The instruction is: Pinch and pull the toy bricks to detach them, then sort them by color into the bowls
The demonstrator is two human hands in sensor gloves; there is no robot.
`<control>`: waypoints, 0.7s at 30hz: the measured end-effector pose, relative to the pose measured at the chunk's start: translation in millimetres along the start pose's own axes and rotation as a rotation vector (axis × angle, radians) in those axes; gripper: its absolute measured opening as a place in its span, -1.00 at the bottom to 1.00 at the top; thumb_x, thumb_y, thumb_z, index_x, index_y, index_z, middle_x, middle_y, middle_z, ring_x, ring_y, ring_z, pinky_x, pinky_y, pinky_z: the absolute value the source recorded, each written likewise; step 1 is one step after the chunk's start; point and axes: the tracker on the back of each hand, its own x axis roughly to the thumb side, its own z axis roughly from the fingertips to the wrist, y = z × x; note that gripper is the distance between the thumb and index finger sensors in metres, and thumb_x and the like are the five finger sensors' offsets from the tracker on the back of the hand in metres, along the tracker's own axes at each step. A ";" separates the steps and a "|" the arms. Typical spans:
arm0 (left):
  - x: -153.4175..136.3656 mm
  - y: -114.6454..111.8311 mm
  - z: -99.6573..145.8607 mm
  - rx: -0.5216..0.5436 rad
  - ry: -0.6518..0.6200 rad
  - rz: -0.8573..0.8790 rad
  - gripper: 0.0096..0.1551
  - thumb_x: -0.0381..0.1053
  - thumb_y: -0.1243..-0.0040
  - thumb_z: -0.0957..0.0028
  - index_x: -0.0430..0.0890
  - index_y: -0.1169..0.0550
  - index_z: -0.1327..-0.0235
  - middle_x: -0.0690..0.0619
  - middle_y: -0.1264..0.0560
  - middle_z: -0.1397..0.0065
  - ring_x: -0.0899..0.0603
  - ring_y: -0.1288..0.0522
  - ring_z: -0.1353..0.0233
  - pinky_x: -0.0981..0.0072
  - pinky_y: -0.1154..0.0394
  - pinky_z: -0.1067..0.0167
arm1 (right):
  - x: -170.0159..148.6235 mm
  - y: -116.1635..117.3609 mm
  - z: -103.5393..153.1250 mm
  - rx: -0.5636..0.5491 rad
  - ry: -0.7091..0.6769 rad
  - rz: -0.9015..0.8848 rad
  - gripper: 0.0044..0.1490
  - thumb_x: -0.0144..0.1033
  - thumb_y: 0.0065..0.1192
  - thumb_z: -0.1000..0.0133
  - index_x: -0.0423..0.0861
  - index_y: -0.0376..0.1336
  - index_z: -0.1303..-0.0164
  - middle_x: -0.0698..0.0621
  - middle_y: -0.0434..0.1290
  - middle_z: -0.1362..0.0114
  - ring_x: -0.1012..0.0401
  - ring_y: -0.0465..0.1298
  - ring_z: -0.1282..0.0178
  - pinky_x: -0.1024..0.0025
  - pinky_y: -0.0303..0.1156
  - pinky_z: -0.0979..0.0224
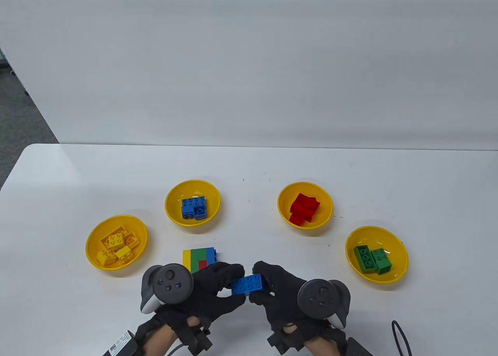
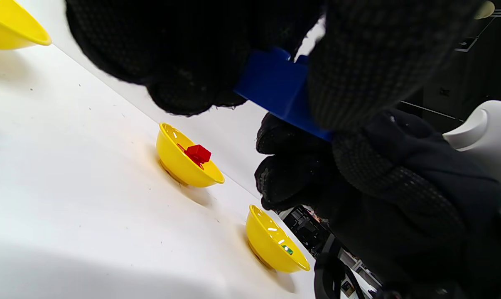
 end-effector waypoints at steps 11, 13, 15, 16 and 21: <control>1.5 113.6 -47.2 0.278 0.214 -0.330 -0.21 0.12 -0.58 0.06 -0.11 -0.51 -0.41 -0.25 -0.53 -0.42 -0.37 -0.59 -0.29 -0.29 -0.52 -0.21 | -16.7 -31.4 1.2 -0.132 0.081 -0.108 -0.23 -0.24 0.35 0.08 -0.35 0.32 -0.29 -0.42 0.48 -0.28 -0.23 0.64 -0.01 -0.33 0.51 -0.05; -11.1 126.7 -65.5 0.294 0.310 -0.386 -0.21 0.10 -0.57 0.03 -0.10 -0.49 -0.44 -0.24 -0.51 -0.45 -0.37 -0.56 -0.34 -0.29 -0.49 -0.25 | -18.1 -33.6 0.7 -0.138 0.082 -0.101 -0.25 -0.24 0.34 0.08 -0.35 0.33 -0.28 -0.42 0.48 -0.27 -0.23 0.65 0.00 -0.33 0.51 -0.04; -28.5 130.0 -80.5 0.288 0.395 -0.461 -0.21 0.09 -0.56 0.03 -0.09 -0.48 -0.45 -0.23 -0.49 -0.47 -0.38 -0.54 -0.37 -0.30 -0.48 -0.26 | -18.2 -35.2 0.4 -0.139 0.076 -0.092 -0.26 -0.25 0.33 0.07 -0.34 0.34 -0.27 -0.42 0.49 -0.27 -0.23 0.65 0.00 -0.33 0.51 -0.04; -40.3 129.6 -88.5 0.284 0.450 -0.508 -0.21 0.09 -0.56 0.03 -0.08 -0.48 -0.45 -0.22 -0.49 -0.48 -0.38 -0.54 -0.38 -0.30 -0.47 -0.28 | -18.3 -35.5 0.5 -0.137 0.072 -0.083 -0.26 -0.25 0.33 0.07 -0.35 0.35 -0.27 -0.42 0.49 -0.26 -0.23 0.65 0.01 -0.33 0.51 -0.04; -110.1 106.9 -103.7 0.234 0.662 -0.579 -0.22 0.10 -0.59 0.06 -0.06 -0.51 -0.43 -0.20 -0.53 -0.46 -0.36 -0.54 -0.40 -0.30 -0.46 -0.29 | -19.5 -30.9 0.1 -0.102 0.054 -0.023 -0.27 -0.24 0.32 0.07 -0.34 0.36 -0.25 -0.41 0.50 -0.25 -0.23 0.65 0.02 -0.33 0.51 -0.04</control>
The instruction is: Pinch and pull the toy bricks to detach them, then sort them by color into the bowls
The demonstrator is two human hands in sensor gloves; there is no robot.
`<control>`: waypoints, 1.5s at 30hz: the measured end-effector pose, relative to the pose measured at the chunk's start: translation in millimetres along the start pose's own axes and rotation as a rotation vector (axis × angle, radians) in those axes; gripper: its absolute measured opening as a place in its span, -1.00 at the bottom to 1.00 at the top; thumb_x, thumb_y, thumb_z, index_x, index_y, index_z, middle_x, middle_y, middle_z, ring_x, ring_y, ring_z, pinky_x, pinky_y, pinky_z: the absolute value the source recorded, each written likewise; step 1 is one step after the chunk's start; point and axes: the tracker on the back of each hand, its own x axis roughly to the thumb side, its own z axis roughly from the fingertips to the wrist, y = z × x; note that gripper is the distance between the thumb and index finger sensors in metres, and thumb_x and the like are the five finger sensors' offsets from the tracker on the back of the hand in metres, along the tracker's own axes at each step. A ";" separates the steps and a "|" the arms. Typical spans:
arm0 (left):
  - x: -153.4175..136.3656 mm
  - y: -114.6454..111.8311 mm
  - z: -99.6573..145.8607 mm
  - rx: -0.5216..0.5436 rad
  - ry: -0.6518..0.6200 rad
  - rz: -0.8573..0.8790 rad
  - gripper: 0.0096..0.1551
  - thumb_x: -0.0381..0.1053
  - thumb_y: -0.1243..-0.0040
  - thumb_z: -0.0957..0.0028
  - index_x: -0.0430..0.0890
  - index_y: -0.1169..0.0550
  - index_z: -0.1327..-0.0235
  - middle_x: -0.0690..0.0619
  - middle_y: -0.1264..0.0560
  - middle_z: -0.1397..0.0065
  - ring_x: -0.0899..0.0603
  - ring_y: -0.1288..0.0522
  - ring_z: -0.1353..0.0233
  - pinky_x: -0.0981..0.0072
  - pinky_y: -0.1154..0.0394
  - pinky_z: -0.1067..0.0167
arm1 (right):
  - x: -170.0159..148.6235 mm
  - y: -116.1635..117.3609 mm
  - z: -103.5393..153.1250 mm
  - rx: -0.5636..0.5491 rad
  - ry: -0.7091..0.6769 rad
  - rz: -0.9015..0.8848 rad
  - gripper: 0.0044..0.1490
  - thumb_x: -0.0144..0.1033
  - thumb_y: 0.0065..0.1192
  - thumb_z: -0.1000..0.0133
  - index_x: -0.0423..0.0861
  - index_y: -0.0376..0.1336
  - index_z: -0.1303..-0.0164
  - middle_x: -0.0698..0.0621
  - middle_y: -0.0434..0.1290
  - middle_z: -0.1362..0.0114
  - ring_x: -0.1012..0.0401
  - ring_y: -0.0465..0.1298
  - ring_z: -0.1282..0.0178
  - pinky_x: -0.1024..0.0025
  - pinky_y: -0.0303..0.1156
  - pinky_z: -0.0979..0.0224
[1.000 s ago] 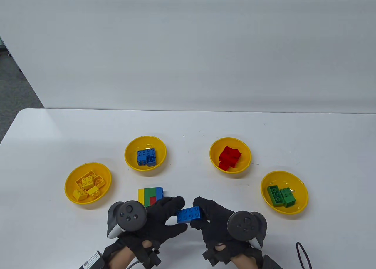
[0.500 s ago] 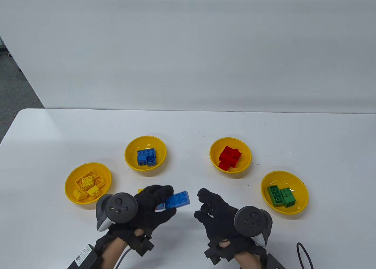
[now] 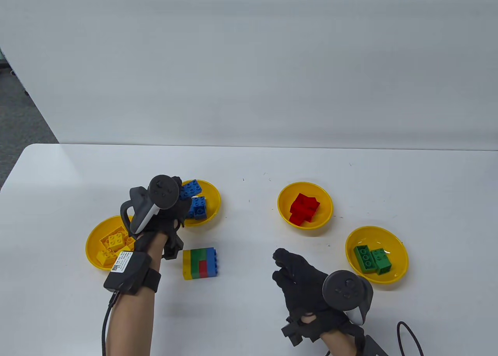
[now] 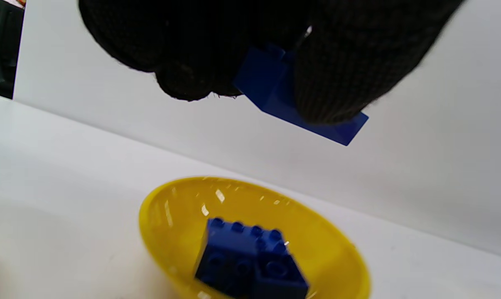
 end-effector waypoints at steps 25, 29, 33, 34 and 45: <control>33.1 -12.6 95.0 -0.243 -0.432 -0.094 -0.10 0.28 -0.45 0.03 -0.01 -0.39 -0.55 -0.22 -0.37 -0.63 -0.44 -0.38 -0.57 -0.38 -0.38 -0.37 | 7.3 3.3 2.1 0.025 -0.032 0.048 -0.30 -0.23 0.31 0.06 -0.33 0.39 -0.23 -0.40 0.52 -0.24 -0.22 0.66 0.03 -0.31 0.53 -0.02; 36.7 -50.7 100.1 -0.386 -0.434 -0.280 0.17 0.29 -0.47 0.06 -0.05 -0.10 -0.65 -0.25 -0.19 -0.72 -0.47 -0.22 -0.66 -0.41 -0.28 -0.45 | 9.5 5.0 2.9 0.037 -0.043 0.056 -0.30 -0.23 0.30 0.06 -0.33 0.39 -0.22 -0.40 0.52 -0.24 -0.22 0.66 0.03 -0.31 0.53 -0.02; 32.9 -77.7 99.8 -0.428 -0.413 -0.384 0.19 0.28 -0.49 0.08 -0.06 -0.08 -0.64 -0.27 -0.18 -0.72 -0.47 -0.23 -0.67 -0.42 -0.26 -0.46 | 9.6 5.3 3.0 0.044 -0.049 0.060 -0.31 -0.23 0.30 0.06 -0.33 0.40 -0.21 -0.40 0.52 -0.24 -0.22 0.66 0.03 -0.31 0.53 -0.02; 30.8 -82.1 99.4 -0.423 -0.401 -0.397 0.19 0.27 -0.50 0.08 -0.05 -0.09 -0.64 -0.27 -0.18 -0.72 -0.48 -0.23 -0.67 -0.43 -0.25 -0.46 | 9.6 5.1 2.9 0.044 -0.048 0.059 -0.31 -0.23 0.30 0.06 -0.33 0.40 -0.21 -0.40 0.52 -0.24 -0.22 0.66 0.03 -0.31 0.53 -0.02; 23.4 -59.0 103.4 -0.266 -0.401 -0.066 0.20 0.26 -0.70 0.26 -0.03 -0.29 -0.58 -0.17 -0.44 -0.58 -0.37 -0.50 -0.51 -0.27 -0.45 -0.35 | 6.8 5.3 2.1 0.052 -0.034 0.069 -0.30 -0.23 0.31 0.06 -0.33 0.40 -0.22 -0.40 0.52 -0.24 -0.23 0.66 0.03 -0.31 0.52 -0.02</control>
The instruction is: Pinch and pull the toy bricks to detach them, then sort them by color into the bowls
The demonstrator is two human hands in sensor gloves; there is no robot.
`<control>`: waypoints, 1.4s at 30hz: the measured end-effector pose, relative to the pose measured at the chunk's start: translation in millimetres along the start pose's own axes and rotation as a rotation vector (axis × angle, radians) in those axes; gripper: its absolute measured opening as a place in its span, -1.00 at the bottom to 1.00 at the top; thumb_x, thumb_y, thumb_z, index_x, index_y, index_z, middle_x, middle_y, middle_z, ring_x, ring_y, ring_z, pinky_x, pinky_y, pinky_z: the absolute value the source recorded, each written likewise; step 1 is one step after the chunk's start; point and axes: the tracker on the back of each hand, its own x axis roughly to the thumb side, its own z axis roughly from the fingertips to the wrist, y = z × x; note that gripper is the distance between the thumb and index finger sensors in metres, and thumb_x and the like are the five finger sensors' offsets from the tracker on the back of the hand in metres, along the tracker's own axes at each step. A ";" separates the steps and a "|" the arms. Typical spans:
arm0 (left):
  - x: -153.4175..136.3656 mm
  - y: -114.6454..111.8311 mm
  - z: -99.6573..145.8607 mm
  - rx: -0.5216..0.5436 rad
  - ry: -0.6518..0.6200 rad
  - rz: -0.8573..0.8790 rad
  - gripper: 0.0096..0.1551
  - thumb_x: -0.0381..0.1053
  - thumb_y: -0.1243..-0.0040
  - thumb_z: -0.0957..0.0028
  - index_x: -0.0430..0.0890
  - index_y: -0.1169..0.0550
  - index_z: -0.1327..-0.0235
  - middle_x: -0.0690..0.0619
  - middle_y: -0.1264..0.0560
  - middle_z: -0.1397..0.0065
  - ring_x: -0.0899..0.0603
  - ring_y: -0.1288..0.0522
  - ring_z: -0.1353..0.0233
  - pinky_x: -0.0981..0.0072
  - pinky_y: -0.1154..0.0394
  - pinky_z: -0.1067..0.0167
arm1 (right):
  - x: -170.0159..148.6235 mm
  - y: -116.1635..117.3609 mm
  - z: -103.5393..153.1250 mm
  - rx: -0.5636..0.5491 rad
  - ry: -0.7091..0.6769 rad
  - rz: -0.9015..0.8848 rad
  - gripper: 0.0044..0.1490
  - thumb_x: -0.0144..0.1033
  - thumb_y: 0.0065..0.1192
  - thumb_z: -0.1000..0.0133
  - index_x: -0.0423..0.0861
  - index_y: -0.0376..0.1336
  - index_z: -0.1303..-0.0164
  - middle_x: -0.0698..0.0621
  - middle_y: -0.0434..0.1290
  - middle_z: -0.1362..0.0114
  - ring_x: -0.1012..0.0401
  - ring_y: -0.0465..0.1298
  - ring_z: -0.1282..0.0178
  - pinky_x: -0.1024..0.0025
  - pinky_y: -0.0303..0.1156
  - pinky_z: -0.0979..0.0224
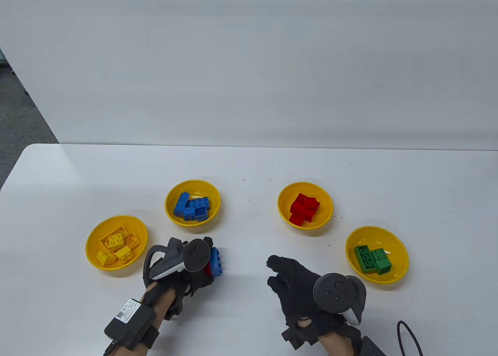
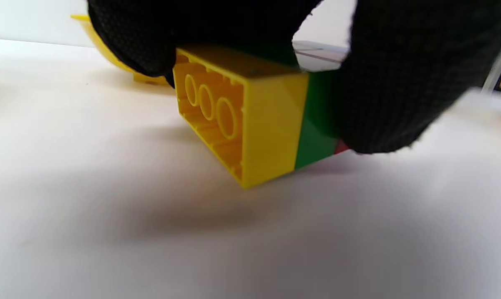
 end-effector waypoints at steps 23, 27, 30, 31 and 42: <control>64.7 -11.7 43.8 -0.074 -0.318 1.238 0.15 0.36 -0.64 0.29 0.24 -0.31 -0.60 -0.09 -0.11 -0.73 -0.42 -0.08 -0.66 -0.47 -0.11 -0.44 | 6.7 23.2 3.8 0.185 -0.028 -0.371 0.38 0.06 0.53 0.20 -0.40 -0.12 -0.53 -0.47 -0.05 -0.58 -0.44 0.26 -0.45 -0.56 0.21 -0.29; 63.3 -5.5 43.7 -0.093 -0.348 1.151 0.15 0.40 -0.45 0.15 0.01 -0.21 -0.63 -0.29 -0.05 -0.69 -0.47 -0.12 -0.61 -0.45 -0.18 -0.42 | 3.0 19.4 3.5 0.090 -0.007 -0.354 0.26 -0.02 0.57 0.18 -0.45 0.00 -0.46 -0.48 0.18 -0.46 -0.41 0.44 -0.32 -0.44 0.38 -0.22; 58.6 3.6 51.3 -0.059 -0.316 1.146 0.12 0.53 -0.21 0.04 -0.05 -0.16 -0.62 -0.31 -0.18 -0.63 -0.46 -0.31 -0.51 -0.39 -0.31 -0.35 | 1.9 16.8 5.6 0.050 -0.009 -0.259 0.25 0.03 0.59 0.21 -0.46 0.09 -0.43 -0.45 0.29 -0.39 -0.36 0.53 -0.23 -0.37 0.47 -0.12; 58.1 7.4 56.4 -0.002 -0.262 1.113 0.09 0.56 -0.17 0.06 -0.06 -0.23 -0.58 -0.29 -0.30 -0.56 -0.44 -0.41 -0.43 -0.35 -0.38 -0.28 | 3.7 16.5 6.4 0.027 -0.018 -0.207 0.25 0.04 0.60 0.22 -0.45 0.10 -0.42 -0.44 0.30 -0.38 -0.35 0.53 -0.21 -0.35 0.48 -0.10; 69.9 16.1 72.2 0.104 -0.037 0.793 -0.16 0.32 -0.55 0.12 -0.16 -0.55 -0.27 -0.23 -0.65 -0.11 -0.27 -0.71 0.06 -0.15 -0.63 0.13 | 24.7 33.1 15.3 0.005 -0.199 0.337 0.24 0.06 0.55 0.18 -0.43 0.06 -0.44 -0.43 0.24 -0.42 -0.35 0.45 -0.22 -0.41 0.39 -0.10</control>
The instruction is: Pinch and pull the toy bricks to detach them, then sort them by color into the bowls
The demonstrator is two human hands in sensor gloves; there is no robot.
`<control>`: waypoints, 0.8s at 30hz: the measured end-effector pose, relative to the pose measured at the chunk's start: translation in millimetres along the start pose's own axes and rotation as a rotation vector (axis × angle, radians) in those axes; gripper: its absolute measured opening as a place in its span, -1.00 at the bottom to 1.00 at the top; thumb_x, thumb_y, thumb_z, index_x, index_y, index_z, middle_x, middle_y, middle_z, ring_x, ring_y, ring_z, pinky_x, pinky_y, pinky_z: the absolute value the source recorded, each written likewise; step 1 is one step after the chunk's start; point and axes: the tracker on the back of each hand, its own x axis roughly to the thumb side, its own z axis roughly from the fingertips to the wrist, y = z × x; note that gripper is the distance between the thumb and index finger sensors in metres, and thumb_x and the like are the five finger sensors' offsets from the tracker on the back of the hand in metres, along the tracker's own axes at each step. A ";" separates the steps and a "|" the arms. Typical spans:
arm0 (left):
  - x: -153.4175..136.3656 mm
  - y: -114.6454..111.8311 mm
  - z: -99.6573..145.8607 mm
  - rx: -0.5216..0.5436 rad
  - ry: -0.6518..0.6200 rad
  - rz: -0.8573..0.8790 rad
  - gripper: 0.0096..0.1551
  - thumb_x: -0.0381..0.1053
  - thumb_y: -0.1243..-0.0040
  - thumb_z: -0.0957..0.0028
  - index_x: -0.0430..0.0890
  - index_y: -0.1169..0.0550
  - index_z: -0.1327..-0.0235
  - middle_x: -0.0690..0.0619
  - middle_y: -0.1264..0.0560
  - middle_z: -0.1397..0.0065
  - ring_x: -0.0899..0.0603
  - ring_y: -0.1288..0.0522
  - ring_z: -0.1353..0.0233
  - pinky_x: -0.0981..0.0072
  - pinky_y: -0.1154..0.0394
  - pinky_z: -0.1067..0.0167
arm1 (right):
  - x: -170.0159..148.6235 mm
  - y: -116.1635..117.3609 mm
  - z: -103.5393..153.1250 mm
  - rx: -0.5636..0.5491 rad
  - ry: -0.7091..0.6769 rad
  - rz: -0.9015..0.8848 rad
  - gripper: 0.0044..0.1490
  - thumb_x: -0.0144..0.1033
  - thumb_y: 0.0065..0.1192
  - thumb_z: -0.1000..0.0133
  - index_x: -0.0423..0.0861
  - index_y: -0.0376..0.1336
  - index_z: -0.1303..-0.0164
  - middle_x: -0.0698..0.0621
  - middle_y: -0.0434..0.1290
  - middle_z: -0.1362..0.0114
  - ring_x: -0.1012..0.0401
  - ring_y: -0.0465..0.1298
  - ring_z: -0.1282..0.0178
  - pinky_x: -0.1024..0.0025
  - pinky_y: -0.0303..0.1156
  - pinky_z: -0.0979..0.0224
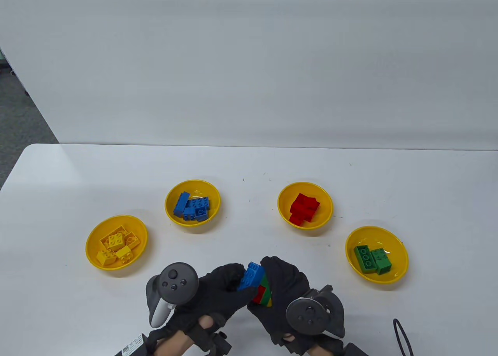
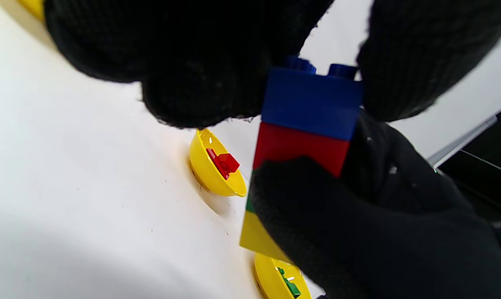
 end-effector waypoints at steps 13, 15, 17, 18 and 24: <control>-17.2 4.9 -9.3 -0.189 0.069 0.244 -0.20 0.25 -0.66 0.20 -0.26 -0.68 -0.13 -0.30 -0.71 0.04 -0.30 -0.74 0.18 -0.14 -0.66 0.23 | 15.5 -9.9 2.3 -0.092 -0.101 -0.024 0.22 0.14 0.67 0.26 -0.59 0.32 -0.22 -0.52 0.50 -0.18 -0.32 0.69 0.03 -0.31 0.66 0.10; -22.4 4.9 -11.6 -0.218 0.092 0.266 -0.19 0.24 -0.66 0.20 -0.27 -0.69 -0.13 -0.30 -0.72 0.05 -0.30 -0.75 0.19 -0.14 -0.67 0.23 | 13.6 -8.0 2.5 -0.084 -0.098 -0.048 0.22 0.14 0.67 0.27 -0.59 0.32 -0.22 -0.52 0.51 -0.17 -0.32 0.69 0.03 -0.31 0.66 0.10; -33.1 6.9 -15.0 -0.274 0.112 0.455 -0.17 0.28 -0.59 0.19 -0.25 -0.68 -0.17 -0.28 -0.73 0.02 -0.29 -0.76 0.16 -0.12 -0.69 0.21 | 4.3 -11.7 1.5 -0.084 -0.023 -0.218 0.23 0.16 0.64 0.27 -0.58 0.32 -0.22 -0.50 0.51 -0.17 -0.30 0.72 0.02 -0.28 0.70 0.12; -33.8 7.4 -17.3 -0.309 0.135 0.534 -0.17 0.24 -0.60 0.19 -0.28 -0.68 -0.18 -0.31 -0.73 0.01 -0.31 -0.76 0.15 -0.15 -0.68 0.20 | 3.1 -10.8 1.0 -0.068 0.000 -0.298 0.23 0.12 0.66 0.28 -0.59 0.31 -0.23 -0.53 0.50 -0.18 -0.34 0.70 0.01 -0.32 0.68 0.10; -16.9 56.2 -17.6 -0.118 0.005 0.316 -0.21 0.21 -0.54 0.03 -0.17 -0.54 -0.36 -0.28 -0.61 -0.22 -0.34 -0.67 -0.05 -0.18 -0.61 0.02 | -0.5 -6.5 -0.5 -0.070 0.004 -0.247 0.23 0.12 0.59 0.22 -0.51 0.21 -0.35 -0.48 0.39 -0.30 -0.34 0.59 -0.13 -0.33 0.55 -0.06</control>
